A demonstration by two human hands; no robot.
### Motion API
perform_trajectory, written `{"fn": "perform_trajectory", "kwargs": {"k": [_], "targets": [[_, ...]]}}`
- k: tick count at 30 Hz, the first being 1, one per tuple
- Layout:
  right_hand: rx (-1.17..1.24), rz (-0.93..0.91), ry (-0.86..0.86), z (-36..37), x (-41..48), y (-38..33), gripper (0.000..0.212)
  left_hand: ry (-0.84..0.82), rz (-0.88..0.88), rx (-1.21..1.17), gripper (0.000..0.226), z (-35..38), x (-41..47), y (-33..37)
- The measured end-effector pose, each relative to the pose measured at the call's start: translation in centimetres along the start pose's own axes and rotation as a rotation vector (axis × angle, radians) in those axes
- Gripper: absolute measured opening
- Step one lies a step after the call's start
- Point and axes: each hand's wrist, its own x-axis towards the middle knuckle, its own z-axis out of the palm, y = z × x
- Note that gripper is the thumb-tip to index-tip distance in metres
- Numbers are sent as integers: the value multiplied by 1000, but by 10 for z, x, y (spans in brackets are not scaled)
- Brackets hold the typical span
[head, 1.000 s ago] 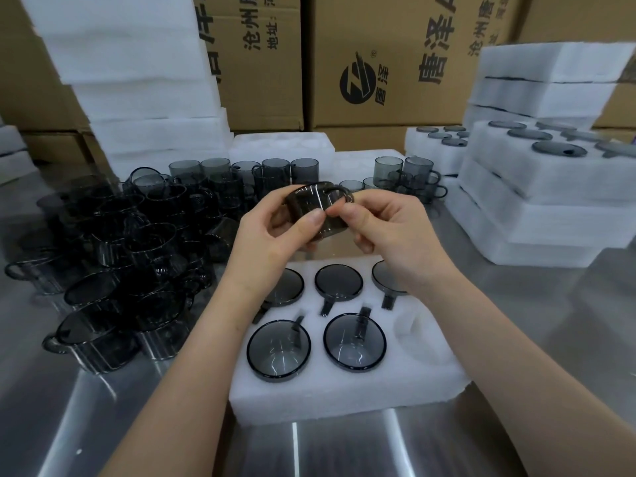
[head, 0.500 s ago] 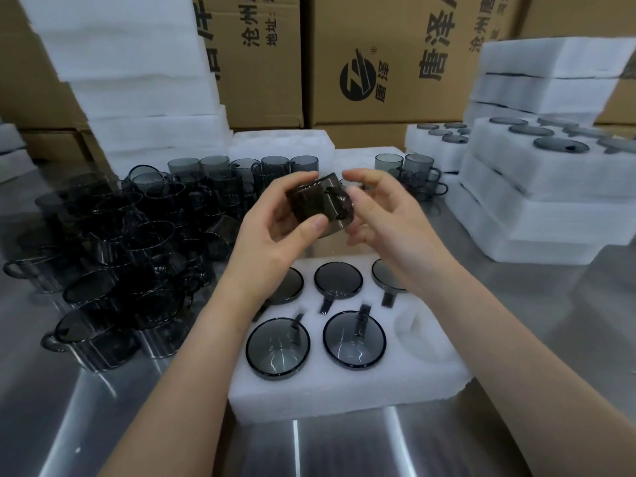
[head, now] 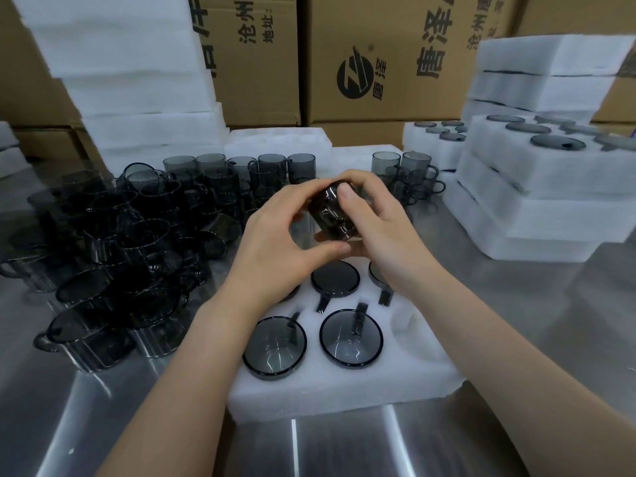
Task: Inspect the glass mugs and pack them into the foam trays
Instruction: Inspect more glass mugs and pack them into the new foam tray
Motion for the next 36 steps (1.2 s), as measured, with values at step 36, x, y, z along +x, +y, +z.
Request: {"fn": "perform_trajectory", "kwargs": {"k": [36], "targets": [[466, 315, -61, -5, 4, -5, 47, 15, 85, -158, 63, 0, -2, -2]]}}
